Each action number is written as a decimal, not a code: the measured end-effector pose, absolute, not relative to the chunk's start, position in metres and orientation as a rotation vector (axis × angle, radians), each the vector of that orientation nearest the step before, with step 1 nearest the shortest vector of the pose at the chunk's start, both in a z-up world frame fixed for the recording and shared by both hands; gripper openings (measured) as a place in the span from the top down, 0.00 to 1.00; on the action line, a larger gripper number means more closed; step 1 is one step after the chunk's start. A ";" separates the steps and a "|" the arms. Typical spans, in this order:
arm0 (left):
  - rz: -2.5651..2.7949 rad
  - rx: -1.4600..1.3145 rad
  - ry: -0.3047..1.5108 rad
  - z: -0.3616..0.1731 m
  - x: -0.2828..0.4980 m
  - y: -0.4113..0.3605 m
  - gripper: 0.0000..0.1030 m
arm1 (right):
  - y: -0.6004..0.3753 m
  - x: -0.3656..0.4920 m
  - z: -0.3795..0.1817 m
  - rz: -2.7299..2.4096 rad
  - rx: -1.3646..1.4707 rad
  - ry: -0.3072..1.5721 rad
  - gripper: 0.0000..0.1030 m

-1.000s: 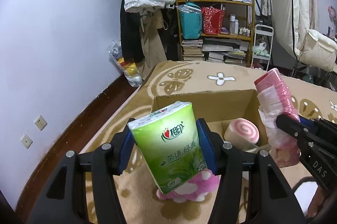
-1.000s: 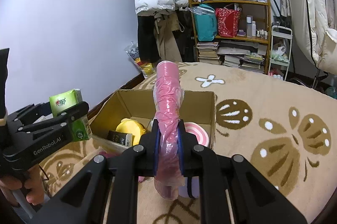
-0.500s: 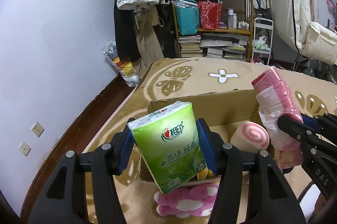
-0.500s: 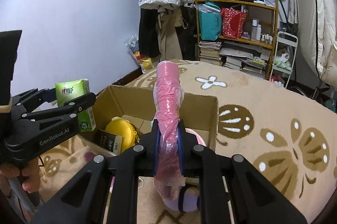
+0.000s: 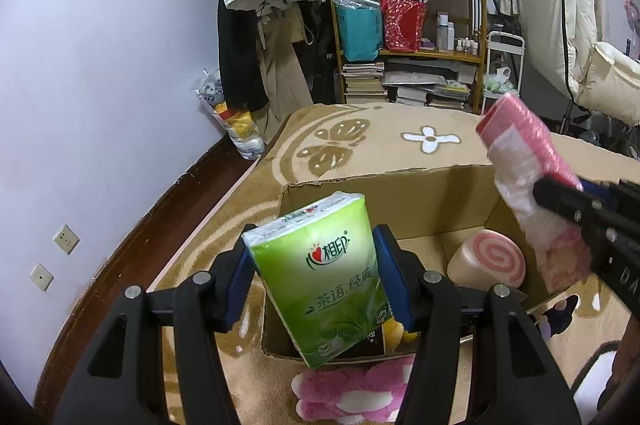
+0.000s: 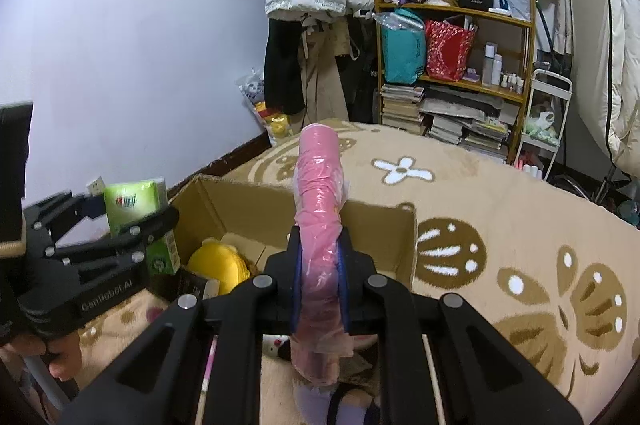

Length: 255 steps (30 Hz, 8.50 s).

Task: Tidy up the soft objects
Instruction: 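Lower both items into the box and open both tools, then withdraw both tools from the box toward the pink bear and doll plush, then grasp the doll plush with the right tool while the left tool grasps the pink bear, then lift the doll plush and pink bear and carry both over the box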

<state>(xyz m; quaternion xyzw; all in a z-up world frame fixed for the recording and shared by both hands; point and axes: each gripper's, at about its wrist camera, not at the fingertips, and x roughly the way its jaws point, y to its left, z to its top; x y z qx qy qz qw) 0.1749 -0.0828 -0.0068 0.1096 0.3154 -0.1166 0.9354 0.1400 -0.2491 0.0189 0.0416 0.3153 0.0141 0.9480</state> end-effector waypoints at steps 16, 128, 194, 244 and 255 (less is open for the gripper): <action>-0.252 0.238 0.644 -0.017 0.175 -0.084 0.43 | -0.253 0.150 -0.006 -0.042 0.151 0.692 0.83; -0.122 0.256 0.840 -0.089 0.132 -0.106 0.05 | -0.289 0.091 -0.059 -0.104 0.381 0.931 0.00; -0.165 0.415 0.836 -0.111 0.124 -0.128 0.46 | -0.291 0.107 -0.103 -0.101 0.462 1.094 0.08; -0.012 0.260 0.589 -0.012 0.083 -0.040 0.47 | -0.270 0.049 0.027 -0.060 0.294 0.672 0.15; 0.011 0.238 0.522 0.009 0.098 -0.037 0.47 | -0.269 0.067 0.027 -0.049 0.273 0.647 0.15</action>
